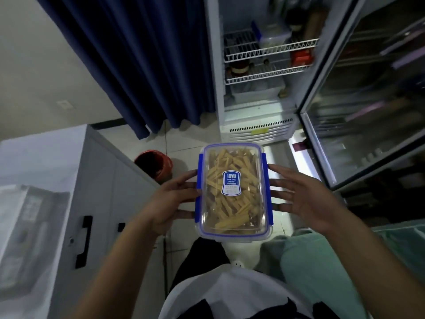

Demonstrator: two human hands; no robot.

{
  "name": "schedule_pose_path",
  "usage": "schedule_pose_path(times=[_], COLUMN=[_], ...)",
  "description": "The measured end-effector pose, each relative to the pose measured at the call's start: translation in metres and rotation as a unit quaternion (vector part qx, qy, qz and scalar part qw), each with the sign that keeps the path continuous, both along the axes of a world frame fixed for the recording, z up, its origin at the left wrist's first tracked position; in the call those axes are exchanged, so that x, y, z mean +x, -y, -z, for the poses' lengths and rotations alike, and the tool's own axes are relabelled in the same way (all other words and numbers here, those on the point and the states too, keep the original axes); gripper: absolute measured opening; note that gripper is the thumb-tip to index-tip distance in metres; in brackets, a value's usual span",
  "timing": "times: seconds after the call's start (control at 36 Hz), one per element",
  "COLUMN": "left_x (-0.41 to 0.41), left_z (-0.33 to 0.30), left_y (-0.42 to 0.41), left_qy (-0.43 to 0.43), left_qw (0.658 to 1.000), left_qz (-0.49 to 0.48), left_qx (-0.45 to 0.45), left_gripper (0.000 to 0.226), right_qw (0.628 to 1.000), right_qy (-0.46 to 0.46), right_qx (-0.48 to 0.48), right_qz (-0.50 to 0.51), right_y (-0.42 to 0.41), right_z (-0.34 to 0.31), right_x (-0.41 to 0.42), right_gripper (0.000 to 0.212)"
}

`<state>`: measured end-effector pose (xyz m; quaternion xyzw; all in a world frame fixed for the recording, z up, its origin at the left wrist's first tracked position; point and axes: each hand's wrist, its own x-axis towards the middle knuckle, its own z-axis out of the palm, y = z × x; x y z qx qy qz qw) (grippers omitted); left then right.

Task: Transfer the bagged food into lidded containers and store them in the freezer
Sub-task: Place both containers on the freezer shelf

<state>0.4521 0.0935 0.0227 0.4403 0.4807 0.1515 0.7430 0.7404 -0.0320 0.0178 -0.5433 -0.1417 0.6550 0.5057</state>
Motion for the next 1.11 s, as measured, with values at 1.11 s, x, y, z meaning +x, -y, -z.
schedule_pose_path(times=[1.11], left_x=[0.365], left_z=[0.029], left_y=[-0.432], left_qy=[-0.022], left_qw=[0.996], left_qz=[0.012], left_qx=[-0.083], left_gripper=[0.054], right_qw=[0.998], right_qy=[-0.016], right_qx=[-0.065], right_qz=[0.01], right_y=[-0.424], right_z=[0.02], right_x=[0.349], right_gripper=[0.042])
